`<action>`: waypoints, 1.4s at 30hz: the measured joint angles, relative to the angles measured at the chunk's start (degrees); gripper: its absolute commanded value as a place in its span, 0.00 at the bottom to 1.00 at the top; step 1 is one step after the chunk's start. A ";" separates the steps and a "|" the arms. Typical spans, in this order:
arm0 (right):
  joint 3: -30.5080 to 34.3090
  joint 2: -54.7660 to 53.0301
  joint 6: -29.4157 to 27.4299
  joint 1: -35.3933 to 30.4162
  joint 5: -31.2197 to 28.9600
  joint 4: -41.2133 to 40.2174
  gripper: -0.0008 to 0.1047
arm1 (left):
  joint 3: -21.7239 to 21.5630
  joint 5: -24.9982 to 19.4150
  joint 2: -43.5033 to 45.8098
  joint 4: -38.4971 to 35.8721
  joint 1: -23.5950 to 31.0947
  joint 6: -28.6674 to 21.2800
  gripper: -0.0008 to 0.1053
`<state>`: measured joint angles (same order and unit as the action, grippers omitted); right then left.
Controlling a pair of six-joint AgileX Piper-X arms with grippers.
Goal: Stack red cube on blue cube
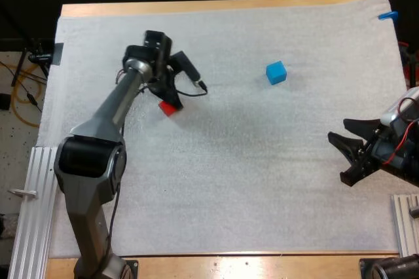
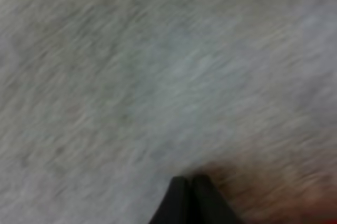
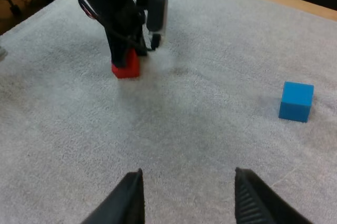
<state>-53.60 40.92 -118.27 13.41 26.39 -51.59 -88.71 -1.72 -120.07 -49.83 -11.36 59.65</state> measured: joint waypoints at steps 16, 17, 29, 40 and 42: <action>0.00 0.00 0.00 0.00 0.00 0.00 0.39 | -0.29 -3.06 2.18 -12.60 -3.13 4.04 0.01; 0.00 0.00 0.00 0.00 0.00 0.00 0.39 | -0.29 -2.65 2.69 -13.79 -3.13 4.04 0.01; 0.00 0.00 0.21 0.00 0.00 2.61 0.39 | -0.18 4.93 8.79 -24.85 -3.98 6.43 0.01; 0.00 0.00 0.68 0.00 0.00 2.69 0.39 | 2.67 11.92 18.11 -26.05 -3.89 8.33 0.01; 0.00 0.00 0.68 0.00 0.11 2.69 0.39 | 2.67 11.04 22.74 -24.83 -3.41 9.69 0.01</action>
<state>-53.60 40.92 -117.59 13.41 26.50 -48.90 -86.04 9.32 -97.33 -74.65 -14.77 69.34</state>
